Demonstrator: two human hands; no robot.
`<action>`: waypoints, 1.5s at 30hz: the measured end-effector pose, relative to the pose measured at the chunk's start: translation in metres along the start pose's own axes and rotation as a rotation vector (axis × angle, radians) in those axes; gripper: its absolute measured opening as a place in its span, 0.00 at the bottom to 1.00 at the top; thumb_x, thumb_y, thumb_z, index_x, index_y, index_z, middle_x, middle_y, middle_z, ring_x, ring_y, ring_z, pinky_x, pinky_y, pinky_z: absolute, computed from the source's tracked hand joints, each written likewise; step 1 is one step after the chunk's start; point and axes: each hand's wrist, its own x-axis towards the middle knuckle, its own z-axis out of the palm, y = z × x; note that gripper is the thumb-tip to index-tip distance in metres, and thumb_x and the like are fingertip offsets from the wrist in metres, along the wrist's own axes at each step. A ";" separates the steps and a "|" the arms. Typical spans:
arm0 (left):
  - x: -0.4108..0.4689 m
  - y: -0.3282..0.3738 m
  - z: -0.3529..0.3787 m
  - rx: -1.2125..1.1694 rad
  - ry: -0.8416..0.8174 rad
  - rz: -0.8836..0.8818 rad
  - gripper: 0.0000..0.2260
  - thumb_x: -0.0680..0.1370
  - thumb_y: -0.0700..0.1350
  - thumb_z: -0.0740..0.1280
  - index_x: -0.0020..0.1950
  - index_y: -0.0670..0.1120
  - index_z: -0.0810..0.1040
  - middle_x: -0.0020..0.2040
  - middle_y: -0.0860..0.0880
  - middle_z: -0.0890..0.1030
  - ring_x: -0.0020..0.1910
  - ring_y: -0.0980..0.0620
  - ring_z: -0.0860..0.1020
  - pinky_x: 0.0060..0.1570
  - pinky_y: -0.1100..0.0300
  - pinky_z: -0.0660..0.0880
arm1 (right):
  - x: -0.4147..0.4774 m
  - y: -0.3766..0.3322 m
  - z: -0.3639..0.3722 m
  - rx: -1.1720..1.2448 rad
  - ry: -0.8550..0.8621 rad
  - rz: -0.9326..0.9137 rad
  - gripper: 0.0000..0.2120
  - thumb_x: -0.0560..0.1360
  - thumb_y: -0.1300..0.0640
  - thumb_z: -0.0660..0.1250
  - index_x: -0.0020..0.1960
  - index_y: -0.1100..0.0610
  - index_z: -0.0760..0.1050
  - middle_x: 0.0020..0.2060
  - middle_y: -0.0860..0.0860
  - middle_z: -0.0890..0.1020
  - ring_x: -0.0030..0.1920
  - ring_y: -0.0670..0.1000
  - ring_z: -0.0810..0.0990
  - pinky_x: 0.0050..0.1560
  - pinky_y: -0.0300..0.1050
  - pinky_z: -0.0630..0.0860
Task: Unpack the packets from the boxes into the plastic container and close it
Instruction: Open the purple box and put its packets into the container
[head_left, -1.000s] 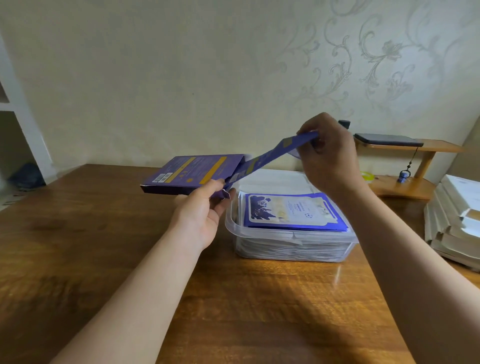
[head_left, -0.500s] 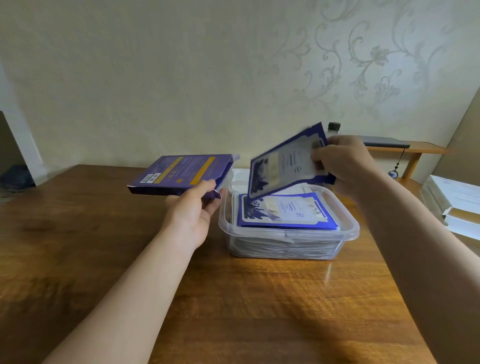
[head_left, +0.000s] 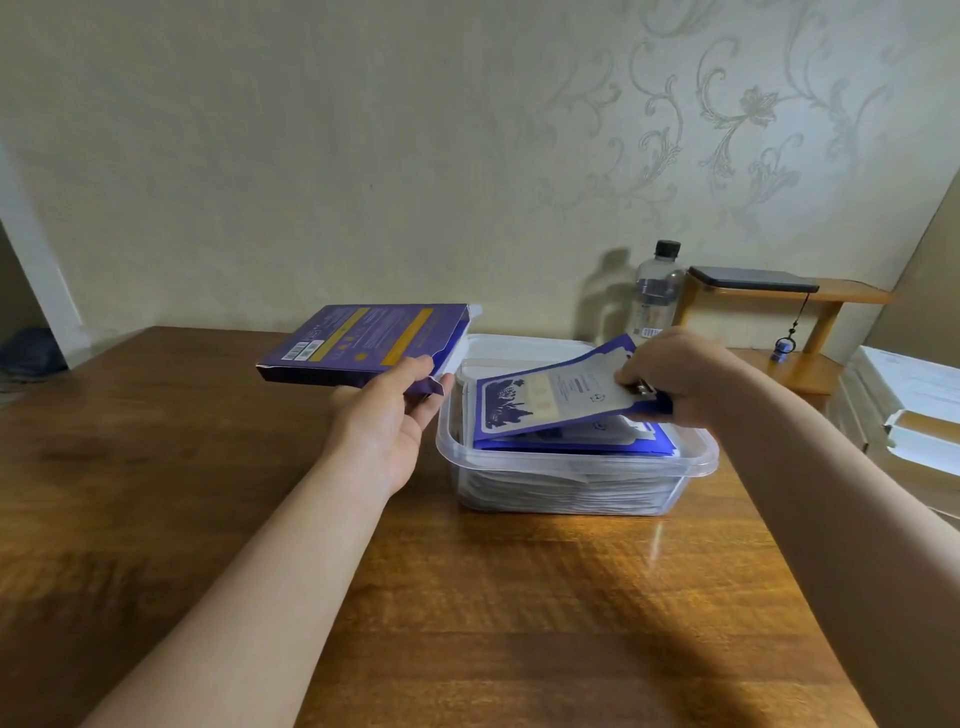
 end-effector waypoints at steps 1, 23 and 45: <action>0.000 0.000 0.000 0.000 0.001 0.001 0.19 0.75 0.32 0.73 0.62 0.43 0.74 0.58 0.38 0.80 0.58 0.40 0.81 0.53 0.45 0.83 | 0.001 0.001 0.001 -0.048 0.022 -0.017 0.09 0.77 0.69 0.66 0.54 0.61 0.71 0.50 0.61 0.81 0.50 0.61 0.82 0.31 0.47 0.82; 0.002 -0.001 -0.002 -0.002 -0.024 0.007 0.21 0.75 0.31 0.73 0.65 0.43 0.74 0.60 0.38 0.80 0.58 0.41 0.81 0.53 0.45 0.83 | 0.003 0.004 0.037 -0.891 -0.075 -0.845 0.20 0.78 0.39 0.62 0.67 0.45 0.75 0.65 0.47 0.77 0.63 0.50 0.76 0.64 0.50 0.72; 0.009 -0.005 -0.005 0.010 -0.029 0.036 0.21 0.75 0.32 0.74 0.65 0.46 0.74 0.60 0.40 0.80 0.60 0.41 0.80 0.54 0.44 0.83 | 0.015 0.018 0.059 -1.186 -0.327 -0.756 0.30 0.77 0.28 0.43 0.78 0.34 0.50 0.77 0.47 0.61 0.75 0.57 0.60 0.72 0.62 0.57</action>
